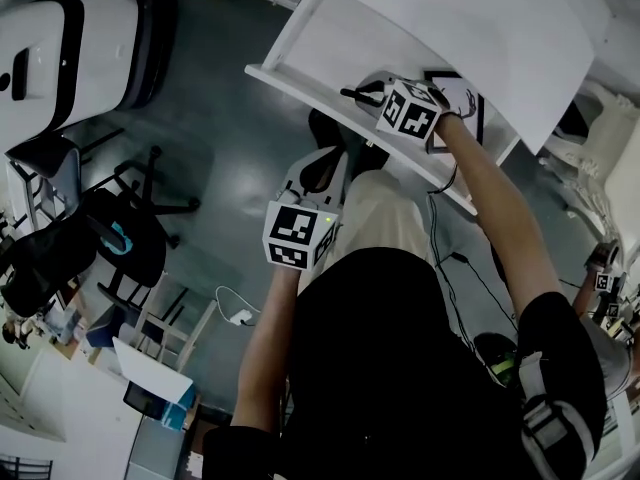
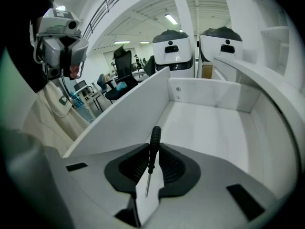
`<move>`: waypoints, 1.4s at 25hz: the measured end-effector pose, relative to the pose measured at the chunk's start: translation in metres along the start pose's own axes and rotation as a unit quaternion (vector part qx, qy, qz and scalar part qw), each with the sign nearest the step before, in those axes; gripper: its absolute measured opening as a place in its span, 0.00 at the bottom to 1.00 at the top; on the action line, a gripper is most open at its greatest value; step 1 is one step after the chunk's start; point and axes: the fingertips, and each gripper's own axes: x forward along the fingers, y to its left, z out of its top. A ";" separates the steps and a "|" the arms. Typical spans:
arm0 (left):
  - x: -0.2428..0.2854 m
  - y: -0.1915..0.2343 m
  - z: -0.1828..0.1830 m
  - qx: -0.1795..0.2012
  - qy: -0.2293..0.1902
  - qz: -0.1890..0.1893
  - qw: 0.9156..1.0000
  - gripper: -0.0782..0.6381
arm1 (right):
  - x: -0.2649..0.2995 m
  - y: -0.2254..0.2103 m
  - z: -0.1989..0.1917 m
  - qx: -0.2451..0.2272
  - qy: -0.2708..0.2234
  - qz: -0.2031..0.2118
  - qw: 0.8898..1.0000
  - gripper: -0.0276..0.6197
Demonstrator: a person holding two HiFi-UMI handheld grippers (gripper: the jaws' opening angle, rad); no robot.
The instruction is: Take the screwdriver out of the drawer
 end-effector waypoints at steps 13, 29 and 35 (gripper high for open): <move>-0.024 -0.054 0.015 0.033 -0.031 -0.014 0.999 0.15 | -0.124 0.037 0.048 0.025 -0.106 -0.081 0.991 0.17; -0.046 -0.106 0.045 0.076 -0.075 -0.018 0.994 0.15 | -0.258 0.115 0.084 0.096 -0.267 -0.152 0.947 0.16; -0.059 -0.122 0.063 0.090 -0.109 -0.023 0.990 0.15 | -0.293 0.130 0.084 0.108 -0.296 -0.187 0.931 0.16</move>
